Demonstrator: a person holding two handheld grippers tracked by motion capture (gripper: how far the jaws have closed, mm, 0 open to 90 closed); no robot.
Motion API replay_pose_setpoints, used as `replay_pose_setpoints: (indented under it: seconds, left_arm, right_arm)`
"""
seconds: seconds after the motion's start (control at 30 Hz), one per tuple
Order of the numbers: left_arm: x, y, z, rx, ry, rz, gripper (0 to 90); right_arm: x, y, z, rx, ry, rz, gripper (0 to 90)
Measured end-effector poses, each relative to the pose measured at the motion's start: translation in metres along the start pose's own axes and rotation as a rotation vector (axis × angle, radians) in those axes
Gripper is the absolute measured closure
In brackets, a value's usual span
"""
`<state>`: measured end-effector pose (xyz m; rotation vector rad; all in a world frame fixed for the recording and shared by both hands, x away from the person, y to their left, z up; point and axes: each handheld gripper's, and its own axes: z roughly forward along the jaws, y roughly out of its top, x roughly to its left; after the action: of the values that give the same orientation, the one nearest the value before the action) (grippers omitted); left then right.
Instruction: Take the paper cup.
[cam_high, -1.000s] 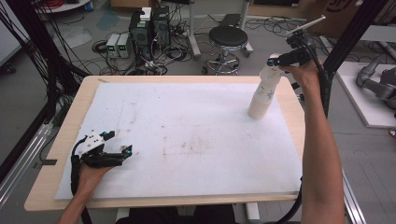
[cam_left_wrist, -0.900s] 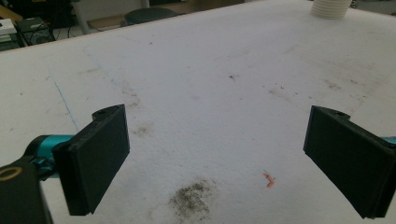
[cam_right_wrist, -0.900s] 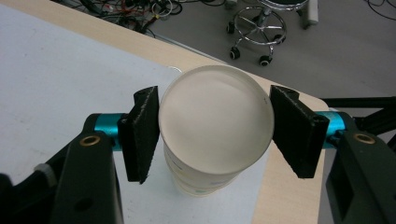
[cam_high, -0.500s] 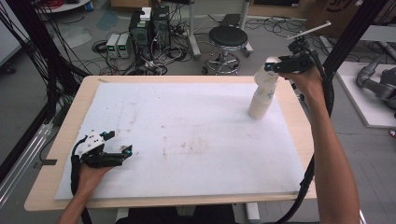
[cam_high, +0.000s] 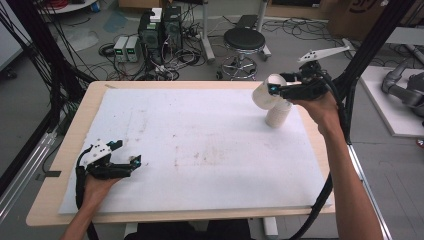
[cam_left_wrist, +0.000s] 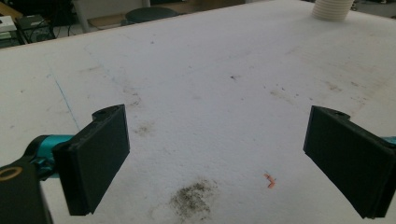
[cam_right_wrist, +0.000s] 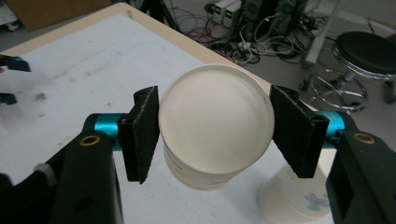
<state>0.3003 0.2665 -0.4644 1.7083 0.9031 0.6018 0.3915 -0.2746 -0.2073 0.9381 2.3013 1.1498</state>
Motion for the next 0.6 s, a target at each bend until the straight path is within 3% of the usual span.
replay_pose_setpoints:
  seconds: [0.13,0.27,0.3,0.4,0.6]
  left_arm:
    - [-0.001,0.000,0.000,0.001,-0.006,0.010,7.0]
    - [-0.001,0.000,0.000,-0.001,-0.007,0.006,7.0]
    - [-0.001,0.000,0.000,-0.002,-0.008,0.005,7.0]
    - [-0.001,0.000,0.000,-0.006,-0.009,0.005,7.0]
    - [-0.001,0.000,0.000,-0.001,-0.007,0.008,7.0]
  right_arm:
    - [0.019,-0.007,0.003,-0.038,0.070,-0.027,36.9]
    - [0.029,-0.012,0.007,-0.065,0.109,-0.041,36.9]
    - [0.036,-0.014,0.009,-0.083,0.140,-0.056,36.9]
    - [0.042,-0.016,0.013,-0.089,0.146,-0.069,36.9]
    - [0.056,-0.022,0.023,-0.117,0.208,-0.087,36.9]
